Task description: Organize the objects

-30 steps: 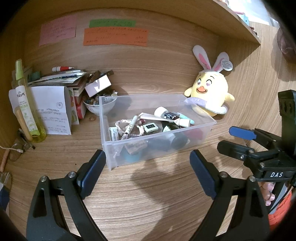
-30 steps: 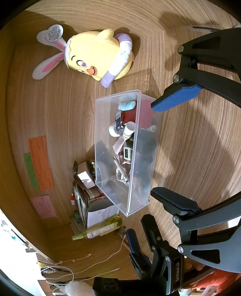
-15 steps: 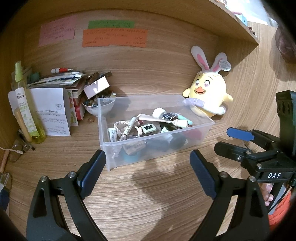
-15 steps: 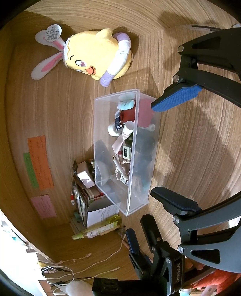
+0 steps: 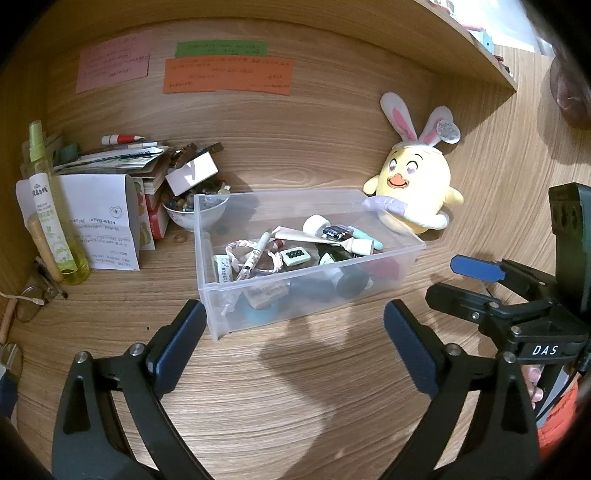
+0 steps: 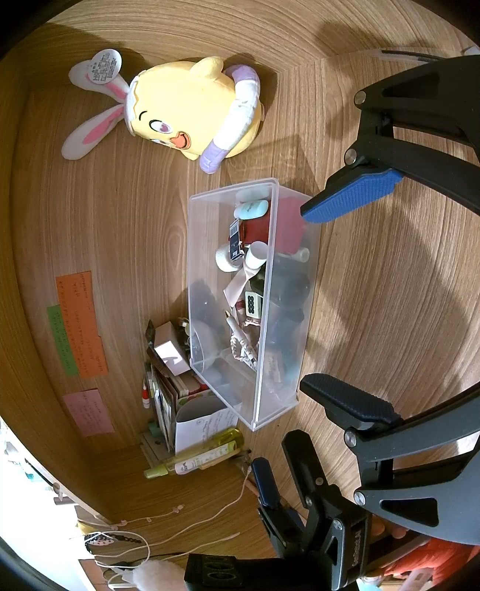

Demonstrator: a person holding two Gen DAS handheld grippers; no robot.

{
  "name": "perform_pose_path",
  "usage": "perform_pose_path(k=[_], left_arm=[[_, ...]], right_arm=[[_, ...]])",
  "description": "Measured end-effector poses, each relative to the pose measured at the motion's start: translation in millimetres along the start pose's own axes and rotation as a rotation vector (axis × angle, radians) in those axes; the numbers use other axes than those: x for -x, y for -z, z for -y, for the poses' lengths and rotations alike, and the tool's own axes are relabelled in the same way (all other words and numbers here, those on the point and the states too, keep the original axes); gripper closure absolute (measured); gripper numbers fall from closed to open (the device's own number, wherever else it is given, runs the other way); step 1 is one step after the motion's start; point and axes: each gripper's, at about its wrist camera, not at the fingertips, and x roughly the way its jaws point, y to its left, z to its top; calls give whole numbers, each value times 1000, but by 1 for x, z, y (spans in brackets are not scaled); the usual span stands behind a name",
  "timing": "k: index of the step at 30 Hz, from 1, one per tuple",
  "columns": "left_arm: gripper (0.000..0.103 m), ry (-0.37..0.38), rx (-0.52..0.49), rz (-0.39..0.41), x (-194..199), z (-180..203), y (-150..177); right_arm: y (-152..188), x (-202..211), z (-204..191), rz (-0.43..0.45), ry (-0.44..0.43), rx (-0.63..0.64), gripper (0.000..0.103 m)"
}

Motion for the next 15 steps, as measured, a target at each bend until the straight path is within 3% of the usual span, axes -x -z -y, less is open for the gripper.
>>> perform_pose_path(k=[15], left_arm=[[2,13,-7,-11,0,2,1]], right_arm=[[0,1,1,-3,-3,-4,21]])
